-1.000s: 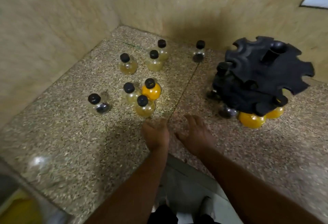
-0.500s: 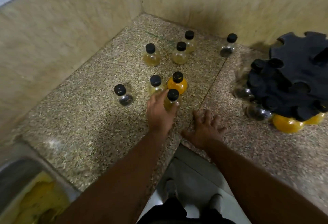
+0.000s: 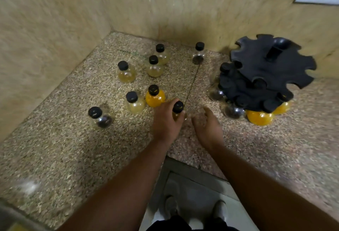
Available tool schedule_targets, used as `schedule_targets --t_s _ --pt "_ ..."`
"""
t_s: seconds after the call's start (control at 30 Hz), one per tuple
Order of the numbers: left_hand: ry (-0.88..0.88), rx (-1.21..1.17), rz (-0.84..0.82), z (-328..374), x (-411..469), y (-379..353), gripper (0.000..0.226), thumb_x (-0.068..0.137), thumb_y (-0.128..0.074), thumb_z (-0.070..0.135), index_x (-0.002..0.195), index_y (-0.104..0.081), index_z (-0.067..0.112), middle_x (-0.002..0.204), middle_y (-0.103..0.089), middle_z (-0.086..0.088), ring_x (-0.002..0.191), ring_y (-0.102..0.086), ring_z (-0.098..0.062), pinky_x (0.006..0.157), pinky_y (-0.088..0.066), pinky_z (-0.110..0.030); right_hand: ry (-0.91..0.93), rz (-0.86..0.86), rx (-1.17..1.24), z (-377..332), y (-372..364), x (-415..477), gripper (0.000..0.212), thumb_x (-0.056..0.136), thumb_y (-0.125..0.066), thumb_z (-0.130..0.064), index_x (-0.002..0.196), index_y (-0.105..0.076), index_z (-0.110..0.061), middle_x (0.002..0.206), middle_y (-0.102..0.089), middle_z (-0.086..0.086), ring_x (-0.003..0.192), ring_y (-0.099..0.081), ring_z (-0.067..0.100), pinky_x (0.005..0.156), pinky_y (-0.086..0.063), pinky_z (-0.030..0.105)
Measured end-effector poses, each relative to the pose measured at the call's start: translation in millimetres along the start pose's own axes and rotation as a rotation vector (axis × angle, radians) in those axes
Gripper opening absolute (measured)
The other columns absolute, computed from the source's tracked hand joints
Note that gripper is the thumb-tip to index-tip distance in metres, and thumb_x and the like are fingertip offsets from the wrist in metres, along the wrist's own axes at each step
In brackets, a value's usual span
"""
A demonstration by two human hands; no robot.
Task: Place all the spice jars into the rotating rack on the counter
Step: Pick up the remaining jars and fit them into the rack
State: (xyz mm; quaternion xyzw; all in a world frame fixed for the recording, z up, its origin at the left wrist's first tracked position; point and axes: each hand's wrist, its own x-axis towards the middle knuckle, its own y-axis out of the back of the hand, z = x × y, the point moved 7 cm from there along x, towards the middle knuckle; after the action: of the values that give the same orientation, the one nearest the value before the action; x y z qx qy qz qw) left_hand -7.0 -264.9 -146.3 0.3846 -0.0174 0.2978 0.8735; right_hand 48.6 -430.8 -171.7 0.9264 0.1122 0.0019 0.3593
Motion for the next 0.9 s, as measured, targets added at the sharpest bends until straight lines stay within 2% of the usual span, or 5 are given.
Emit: schedule_targets --t_s 0.2,0.37,0.5,0.63,0.9 --pt "-0.109 -0.09 -0.09 76 16 -34 0.052 0.082 -0.079 0.033 0.13 -0.063 0.02 0.118 -0.067 -0.003 0.112 -0.057 -0.02 0.093 -0.048 -0.03 -0.179 0.306 0.38 23 78 10 0.048 0.096 -0.058 -0.05 0.132 -0.059 -0.019 0.092 -0.069 -0.004 0.086 -0.066 0.014 0.08 -0.055 0.036" --pt "-0.181 -0.16 -0.149 141 24 -58 0.067 0.076 -0.073 0.056 0.131 -0.062 0.02 0.119 -0.066 -0.002 0.107 -0.058 -0.01 0.088 -0.048 -0.02 -0.275 0.474 0.737 46 139 17 0.032 0.095 -0.065 -0.042 0.111 -0.071 -0.014 0.092 -0.071 -0.003 0.08 -0.063 0.004 0.075 -0.048 0.027" --pt "-0.259 -0.201 -0.138 178 30 -67 0.057 0.074 -0.076 0.053 0.119 -0.069 0.02 0.11 -0.069 0.002 0.105 -0.061 -0.016 0.088 -0.054 -0.034 -0.283 0.421 0.896 50 164 31 0.038 0.089 -0.067 -0.05 0.094 -0.072 -0.013 0.085 -0.072 0.011 0.077 -0.065 0.022 0.071 -0.055 0.04" --pt "-0.316 -0.208 -0.144 202 36 -70 0.052 0.075 -0.082 0.045 0.119 -0.067 0.02 0.113 -0.062 0.003 0.109 -0.057 -0.017 0.092 -0.051 -0.033 -0.326 0.386 1.07 50 181 40 0.047 0.092 -0.071 -0.036 0.127 -0.065 -0.005 0.113 -0.073 0.019 0.077 -0.067 0.027 0.063 -0.057 0.034" --pt "-0.31 -0.196 -0.242 216 54 -87 0.055 0.08 -0.081 0.038 0.127 -0.062 0.02 0.116 -0.053 0.001 0.112 -0.057 -0.018 0.095 -0.054 -0.039 -0.357 0.244 0.996 43 195 51 0.021 0.098 -0.065 -0.021 0.111 -0.072 -0.007 0.079 -0.065 0.009 0.051 -0.055 0.013 0.044 -0.044 0.025"
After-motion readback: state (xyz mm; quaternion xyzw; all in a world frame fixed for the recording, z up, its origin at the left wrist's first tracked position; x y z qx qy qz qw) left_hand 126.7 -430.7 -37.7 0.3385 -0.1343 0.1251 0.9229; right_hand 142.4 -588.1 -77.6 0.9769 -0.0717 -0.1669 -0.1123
